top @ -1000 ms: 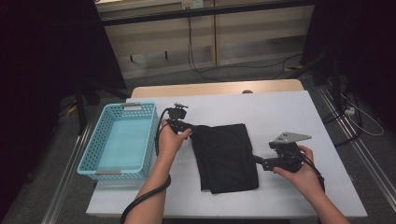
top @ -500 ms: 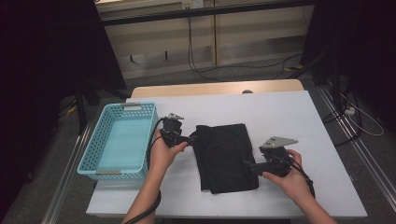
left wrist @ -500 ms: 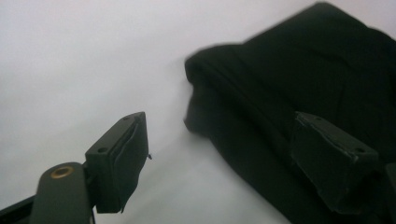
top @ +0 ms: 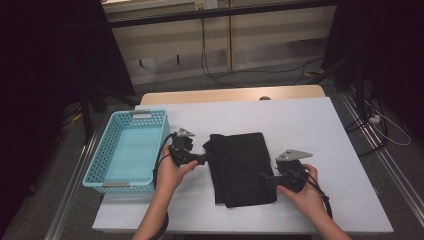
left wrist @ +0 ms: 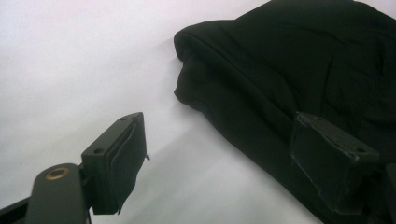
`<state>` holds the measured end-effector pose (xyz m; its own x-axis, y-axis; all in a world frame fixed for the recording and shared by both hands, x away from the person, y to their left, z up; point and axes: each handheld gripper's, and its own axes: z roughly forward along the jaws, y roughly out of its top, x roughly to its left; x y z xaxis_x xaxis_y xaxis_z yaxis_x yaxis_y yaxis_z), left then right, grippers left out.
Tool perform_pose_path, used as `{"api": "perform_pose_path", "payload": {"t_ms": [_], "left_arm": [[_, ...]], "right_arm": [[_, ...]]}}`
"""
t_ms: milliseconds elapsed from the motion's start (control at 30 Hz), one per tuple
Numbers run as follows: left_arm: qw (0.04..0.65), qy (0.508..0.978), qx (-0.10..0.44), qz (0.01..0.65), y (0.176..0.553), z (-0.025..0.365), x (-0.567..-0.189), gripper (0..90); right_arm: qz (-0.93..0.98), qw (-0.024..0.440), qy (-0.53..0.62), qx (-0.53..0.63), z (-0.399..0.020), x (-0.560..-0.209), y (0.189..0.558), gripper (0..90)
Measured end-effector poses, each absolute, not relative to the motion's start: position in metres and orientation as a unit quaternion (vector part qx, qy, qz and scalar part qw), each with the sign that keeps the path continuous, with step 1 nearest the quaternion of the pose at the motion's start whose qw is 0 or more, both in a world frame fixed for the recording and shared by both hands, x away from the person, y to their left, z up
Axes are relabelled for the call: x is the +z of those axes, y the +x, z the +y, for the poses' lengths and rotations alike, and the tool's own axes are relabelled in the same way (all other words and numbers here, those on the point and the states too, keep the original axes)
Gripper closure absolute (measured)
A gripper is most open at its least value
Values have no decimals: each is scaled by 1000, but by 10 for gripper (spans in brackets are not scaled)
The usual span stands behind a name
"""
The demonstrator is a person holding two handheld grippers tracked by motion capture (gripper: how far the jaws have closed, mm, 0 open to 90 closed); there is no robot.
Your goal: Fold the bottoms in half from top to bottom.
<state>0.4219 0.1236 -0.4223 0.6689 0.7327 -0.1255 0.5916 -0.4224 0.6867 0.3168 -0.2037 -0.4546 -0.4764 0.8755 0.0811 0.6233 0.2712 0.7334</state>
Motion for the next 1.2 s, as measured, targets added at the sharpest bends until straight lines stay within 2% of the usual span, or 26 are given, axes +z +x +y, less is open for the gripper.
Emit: {"api": "perform_pose_path", "payload": {"t_ms": [133,733,1200], "left_arm": [[372,836,102,392,419,122,-420,180],[376,836,97,387,418,117,-419,164],[381,836,98,383,419,110,-417,162]], "right_arm": [[778,164,478,373,-204,-459,314,341],[754,176,507,378,-195,-463,306,434],[743,173,520,384,-192,-463,305,564]]}}
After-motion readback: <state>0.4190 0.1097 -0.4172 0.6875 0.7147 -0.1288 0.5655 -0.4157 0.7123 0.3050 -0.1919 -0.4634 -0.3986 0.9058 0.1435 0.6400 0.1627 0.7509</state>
